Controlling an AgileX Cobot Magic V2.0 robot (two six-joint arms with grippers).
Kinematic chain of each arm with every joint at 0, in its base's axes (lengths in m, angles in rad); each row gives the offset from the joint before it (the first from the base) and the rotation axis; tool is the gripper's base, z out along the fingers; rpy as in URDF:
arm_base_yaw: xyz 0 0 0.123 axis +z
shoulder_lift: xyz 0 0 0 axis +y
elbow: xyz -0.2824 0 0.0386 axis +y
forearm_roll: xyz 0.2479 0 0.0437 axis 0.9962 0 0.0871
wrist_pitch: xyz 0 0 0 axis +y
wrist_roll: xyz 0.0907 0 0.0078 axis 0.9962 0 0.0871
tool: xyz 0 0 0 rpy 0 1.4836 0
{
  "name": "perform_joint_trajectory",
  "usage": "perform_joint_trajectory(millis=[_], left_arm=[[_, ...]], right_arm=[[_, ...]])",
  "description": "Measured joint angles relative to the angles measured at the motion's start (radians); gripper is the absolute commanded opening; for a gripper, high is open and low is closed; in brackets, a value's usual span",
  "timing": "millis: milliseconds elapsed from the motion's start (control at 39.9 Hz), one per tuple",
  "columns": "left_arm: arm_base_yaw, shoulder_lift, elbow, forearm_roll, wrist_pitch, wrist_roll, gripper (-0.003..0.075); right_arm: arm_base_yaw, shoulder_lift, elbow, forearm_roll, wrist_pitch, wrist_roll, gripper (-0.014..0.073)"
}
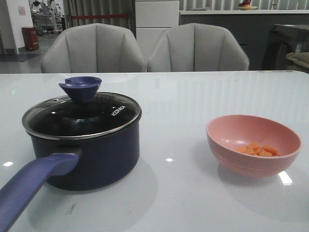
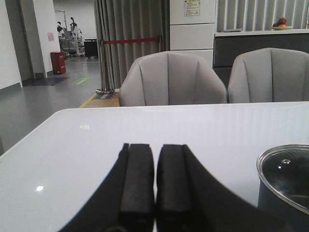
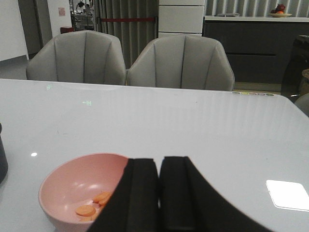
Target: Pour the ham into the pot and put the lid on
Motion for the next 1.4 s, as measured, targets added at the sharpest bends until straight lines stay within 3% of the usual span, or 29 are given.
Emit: perform_joint_trajectory(millis=[1128, 1404], left_arm=[[0.000, 0.000, 0.000, 0.000, 0.000, 0.000, 0.0113], [0.000, 0.000, 0.000, -0.011, -0.161, 0.000, 0.0113]], right_arm=[[0.000, 0.000, 0.000, 0.000, 0.000, 0.000, 0.0150], [0.000, 0.000, 0.000, 0.000, 0.000, 0.000, 0.0150]])
